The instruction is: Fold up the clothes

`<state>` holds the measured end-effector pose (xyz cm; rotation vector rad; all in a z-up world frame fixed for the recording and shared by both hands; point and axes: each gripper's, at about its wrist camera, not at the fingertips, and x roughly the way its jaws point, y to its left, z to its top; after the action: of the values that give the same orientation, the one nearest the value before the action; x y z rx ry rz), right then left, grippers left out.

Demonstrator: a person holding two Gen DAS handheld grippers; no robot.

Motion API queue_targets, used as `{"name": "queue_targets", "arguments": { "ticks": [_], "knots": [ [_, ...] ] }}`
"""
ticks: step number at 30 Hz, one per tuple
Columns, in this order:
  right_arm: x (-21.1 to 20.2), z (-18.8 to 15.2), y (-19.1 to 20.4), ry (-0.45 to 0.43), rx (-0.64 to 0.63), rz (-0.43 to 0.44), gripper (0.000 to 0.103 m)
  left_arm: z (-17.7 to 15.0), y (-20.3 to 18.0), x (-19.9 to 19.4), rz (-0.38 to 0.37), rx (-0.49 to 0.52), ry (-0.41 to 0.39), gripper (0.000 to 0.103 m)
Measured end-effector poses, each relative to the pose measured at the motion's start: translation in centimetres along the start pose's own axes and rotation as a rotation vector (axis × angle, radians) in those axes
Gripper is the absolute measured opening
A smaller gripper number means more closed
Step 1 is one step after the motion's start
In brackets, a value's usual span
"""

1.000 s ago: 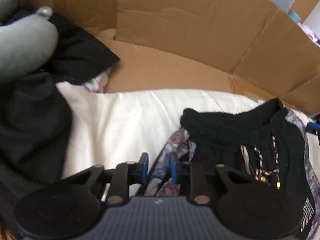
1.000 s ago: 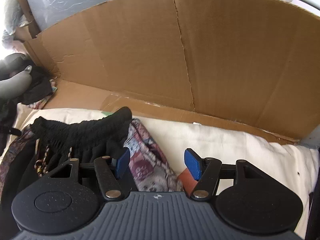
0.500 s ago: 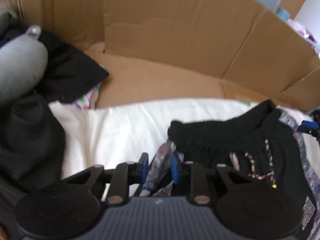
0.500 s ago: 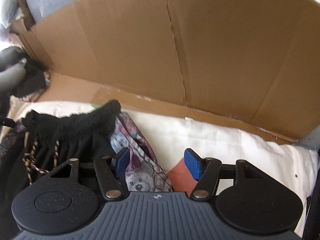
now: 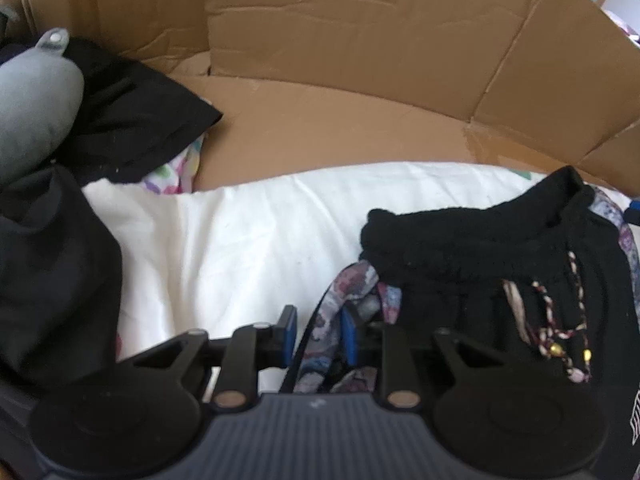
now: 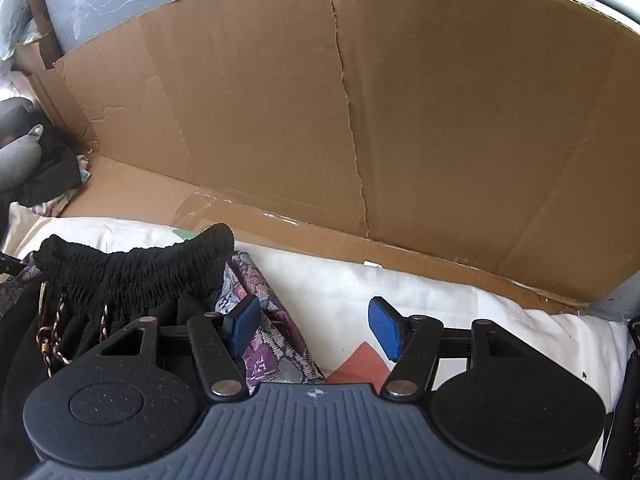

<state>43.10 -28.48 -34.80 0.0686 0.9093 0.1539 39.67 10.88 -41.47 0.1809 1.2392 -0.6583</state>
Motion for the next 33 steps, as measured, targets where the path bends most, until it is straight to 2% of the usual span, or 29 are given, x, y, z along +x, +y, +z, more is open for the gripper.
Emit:
{"name": "queue_targets", "arguments": {
  "ticks": [6, 14, 15, 18, 24, 27, 29, 31, 33],
  "knots": [
    [-0.2, 0.4, -0.3, -0.019, 0.012, 0.006, 0.064, 0.4, 0.7, -0.9, -0.047, -0.021, -0.042, 0.026],
    [1.5, 1.2, 0.2, -0.006, 0.029, 0.014, 0.064, 0.3, 0.5, 0.8, -0.042, -0.029, 0.001, 0.026],
    [1.8, 1.2, 0.3, -0.001, 0.03, 0.019, 0.064, 0.3, 0.3, 1.0, -0.041, -0.026, 0.003, 0.024],
    [2.7, 1.2, 0.9, 0.017, 0.018, 0.027, 0.064, 0.3, 0.3, 1.1, -0.028, -0.029, 0.002, 0.012],
    [5.2, 0.5, 1.7, 0.084, -0.02, 0.021, 0.063, 0.6, 1.0, 0.0, -0.012, -0.02, -0.035, 0.005],
    [5.7, 0.2, 1.9, 0.093, -0.04, 0.028, 0.051, 0.7, 1.2, -0.2, 0.001, -0.022, -0.047, 0.005],
    [5.6, 0.3, 2.4, 0.093, -0.07, 0.028, 0.024, 0.7, 1.2, -0.1, 0.014, -0.018, -0.044, 0.005],
    [5.4, 0.4, 2.8, 0.093, -0.101, 0.027, 0.011, 0.7, 1.3, 0.1, 0.029, -0.022, -0.038, 0.005],
    [5.0, 0.6, 3.0, 0.082, -0.117, 0.008, 0.008, 0.7, 1.4, 0.4, 0.04, -0.028, -0.033, 0.005]
  ]
}}
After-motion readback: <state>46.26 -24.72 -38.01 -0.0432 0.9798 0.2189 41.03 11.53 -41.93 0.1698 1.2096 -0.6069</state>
